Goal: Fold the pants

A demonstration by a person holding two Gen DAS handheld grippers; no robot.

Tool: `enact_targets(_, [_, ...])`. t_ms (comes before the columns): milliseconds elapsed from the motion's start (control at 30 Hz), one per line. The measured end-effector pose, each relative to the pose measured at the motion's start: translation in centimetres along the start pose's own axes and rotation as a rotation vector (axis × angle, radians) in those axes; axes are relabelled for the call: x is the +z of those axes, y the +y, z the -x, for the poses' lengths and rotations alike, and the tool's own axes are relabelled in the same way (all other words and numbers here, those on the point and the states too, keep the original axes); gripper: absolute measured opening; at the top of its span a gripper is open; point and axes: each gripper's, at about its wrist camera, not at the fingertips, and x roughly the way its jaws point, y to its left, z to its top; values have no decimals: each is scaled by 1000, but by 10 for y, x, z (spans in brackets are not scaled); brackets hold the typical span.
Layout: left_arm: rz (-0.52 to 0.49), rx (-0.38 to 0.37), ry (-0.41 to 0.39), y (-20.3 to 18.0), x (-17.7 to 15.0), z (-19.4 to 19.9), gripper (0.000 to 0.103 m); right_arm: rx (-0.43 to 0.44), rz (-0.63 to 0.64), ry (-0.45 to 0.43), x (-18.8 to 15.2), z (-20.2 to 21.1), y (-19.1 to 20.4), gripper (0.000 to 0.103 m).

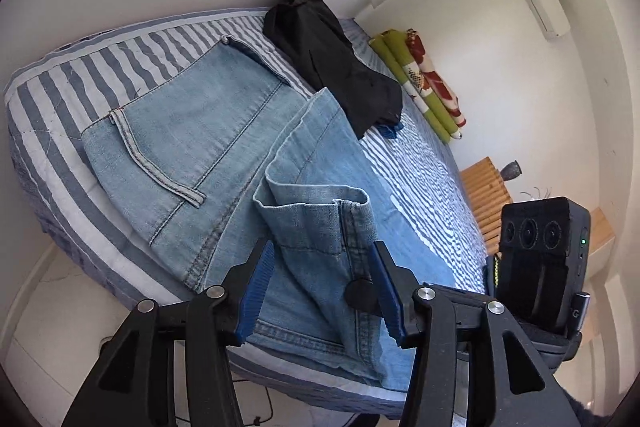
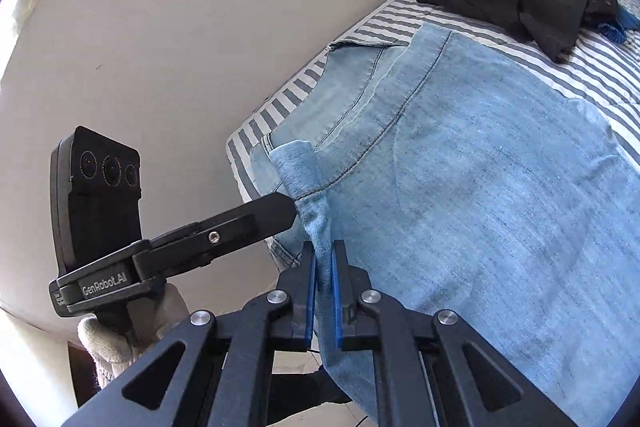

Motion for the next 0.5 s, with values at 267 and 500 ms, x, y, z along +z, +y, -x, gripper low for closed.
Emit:
enact_targets(267, [-2,35,5,3,-2,-7,21,-22,1,5,-3,-2,-5,8])
enact_targets(500, [18,-6,-15,5,-2,0,46,-26,1,-14,2,2,-2,4])
